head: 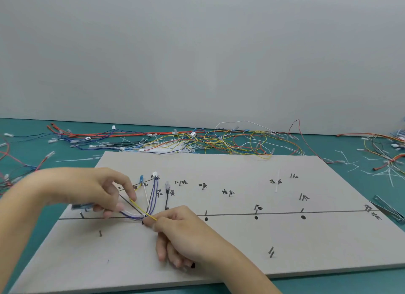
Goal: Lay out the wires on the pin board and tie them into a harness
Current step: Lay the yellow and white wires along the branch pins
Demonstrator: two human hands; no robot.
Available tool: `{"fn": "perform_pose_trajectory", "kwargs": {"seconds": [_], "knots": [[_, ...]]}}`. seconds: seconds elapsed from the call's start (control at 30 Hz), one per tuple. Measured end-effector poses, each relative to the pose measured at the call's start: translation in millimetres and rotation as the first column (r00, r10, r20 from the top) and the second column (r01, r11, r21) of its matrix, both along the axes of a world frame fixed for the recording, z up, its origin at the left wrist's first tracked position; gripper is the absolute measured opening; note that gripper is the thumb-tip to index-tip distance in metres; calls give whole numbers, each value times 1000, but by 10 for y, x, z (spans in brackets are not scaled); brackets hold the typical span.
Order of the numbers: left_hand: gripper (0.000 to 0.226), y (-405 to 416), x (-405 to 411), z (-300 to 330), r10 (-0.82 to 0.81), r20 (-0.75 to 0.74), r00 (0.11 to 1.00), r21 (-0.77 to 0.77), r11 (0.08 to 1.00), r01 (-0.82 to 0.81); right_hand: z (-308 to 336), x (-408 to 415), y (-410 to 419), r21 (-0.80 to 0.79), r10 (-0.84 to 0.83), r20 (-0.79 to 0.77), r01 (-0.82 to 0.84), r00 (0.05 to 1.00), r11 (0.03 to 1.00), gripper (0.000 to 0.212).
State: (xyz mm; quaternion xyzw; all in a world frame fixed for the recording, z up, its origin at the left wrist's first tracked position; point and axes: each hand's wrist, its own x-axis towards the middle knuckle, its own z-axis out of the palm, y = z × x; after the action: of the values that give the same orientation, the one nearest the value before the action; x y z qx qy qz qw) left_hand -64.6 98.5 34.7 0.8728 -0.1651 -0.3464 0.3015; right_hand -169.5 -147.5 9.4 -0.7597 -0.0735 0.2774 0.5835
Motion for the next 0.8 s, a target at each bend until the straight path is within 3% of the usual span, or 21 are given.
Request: {"fn": "perform_pose_trajectory", "kwargs": {"seconds": [0.13, 0.27, 0.47, 0.7, 0.8], "knots": [[49, 369, 271, -210, 77, -44, 996, -127, 989, -82, 5, -1, -5, 1, 5, -1, -5, 1000, 1000, 40], [40, 520, 401, -295, 132, -92, 987, -113, 983, -142, -5, -9, -3, 3, 13, -2, -13, 1000, 1000, 45], [39, 575, 382, -240, 180, -30, 983, -85, 980, -181, -11, -5, -11, -4, 21, 14, -21, 1000, 1000, 45], [61, 594, 400, -233, 253, -60, 966, -199, 945, -260, -14, -15, -20, -1, 26, 20, -26, 999, 1000, 41], [67, 578, 391, -222, 299, 5, 954, -187, 938, -292, -17, -10, -24, -2, 28, 19, -28, 999, 1000, 40]]}}
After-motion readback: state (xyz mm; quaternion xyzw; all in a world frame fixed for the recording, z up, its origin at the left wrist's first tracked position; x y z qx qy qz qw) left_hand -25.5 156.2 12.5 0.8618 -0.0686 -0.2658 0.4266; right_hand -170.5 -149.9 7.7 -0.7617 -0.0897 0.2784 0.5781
